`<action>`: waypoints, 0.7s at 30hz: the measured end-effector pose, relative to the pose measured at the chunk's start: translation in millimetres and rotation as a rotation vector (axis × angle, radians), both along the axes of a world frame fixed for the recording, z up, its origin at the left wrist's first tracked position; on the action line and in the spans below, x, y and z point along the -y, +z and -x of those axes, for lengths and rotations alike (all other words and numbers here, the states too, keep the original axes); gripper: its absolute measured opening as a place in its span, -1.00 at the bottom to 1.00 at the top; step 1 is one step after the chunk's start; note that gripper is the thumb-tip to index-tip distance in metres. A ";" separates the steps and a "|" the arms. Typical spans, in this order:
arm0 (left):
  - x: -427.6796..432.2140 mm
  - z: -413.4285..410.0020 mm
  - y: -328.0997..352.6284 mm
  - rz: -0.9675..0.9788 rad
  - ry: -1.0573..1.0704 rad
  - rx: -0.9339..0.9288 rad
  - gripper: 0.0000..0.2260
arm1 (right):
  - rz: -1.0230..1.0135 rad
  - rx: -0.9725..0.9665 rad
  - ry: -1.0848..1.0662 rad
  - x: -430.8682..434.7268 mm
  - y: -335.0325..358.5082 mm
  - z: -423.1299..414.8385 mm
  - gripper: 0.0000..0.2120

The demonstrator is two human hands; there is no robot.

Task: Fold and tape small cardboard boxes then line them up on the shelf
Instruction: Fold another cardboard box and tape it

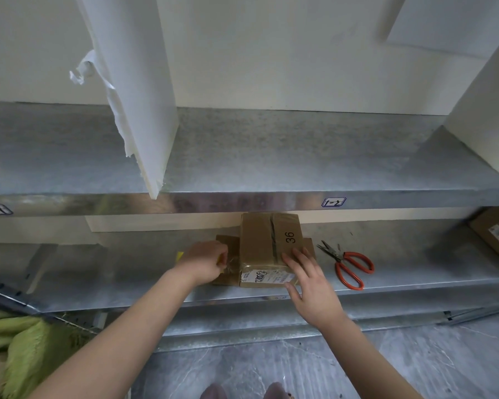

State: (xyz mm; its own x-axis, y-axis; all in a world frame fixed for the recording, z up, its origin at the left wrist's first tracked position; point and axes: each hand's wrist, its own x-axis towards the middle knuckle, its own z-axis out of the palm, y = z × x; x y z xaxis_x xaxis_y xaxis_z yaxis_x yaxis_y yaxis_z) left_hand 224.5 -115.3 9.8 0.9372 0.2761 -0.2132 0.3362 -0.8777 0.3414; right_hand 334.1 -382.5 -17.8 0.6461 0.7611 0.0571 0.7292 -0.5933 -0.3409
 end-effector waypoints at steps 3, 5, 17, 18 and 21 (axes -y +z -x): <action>3.5 -3.8 2.0 -0.080 -0.009 0.004 -0.95 | 0.002 0.001 0.003 -0.5 0.3 0.6 -0.46; 9.1 -8.4 2.4 -0.148 -0.019 0.010 -0.94 | -0.002 -0.002 0.005 -0.9 0.7 0.4 -0.46; -25.8 14.4 11.6 0.061 0.123 0.080 -0.94 | 0.013 0.042 0.020 1.2 1.7 0.3 -0.45; -24.0 15.8 14.9 0.081 0.122 0.107 -0.95 | 0.014 0.056 0.023 0.1 3.4 0.9 -0.45; -23.6 27.1 22.5 0.137 0.142 0.176 -0.93 | 0.049 0.060 0.017 -5.1 13.2 1.7 -0.45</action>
State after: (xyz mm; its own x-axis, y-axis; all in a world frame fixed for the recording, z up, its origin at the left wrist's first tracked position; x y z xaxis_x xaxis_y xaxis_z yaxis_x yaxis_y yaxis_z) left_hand 197.4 -91.8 32.3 0.9170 0.3875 -0.0948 0.3779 -0.7673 0.5181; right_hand 332.4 -377.4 -4.5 0.6293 0.7750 0.0575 0.7577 -0.5954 -0.2670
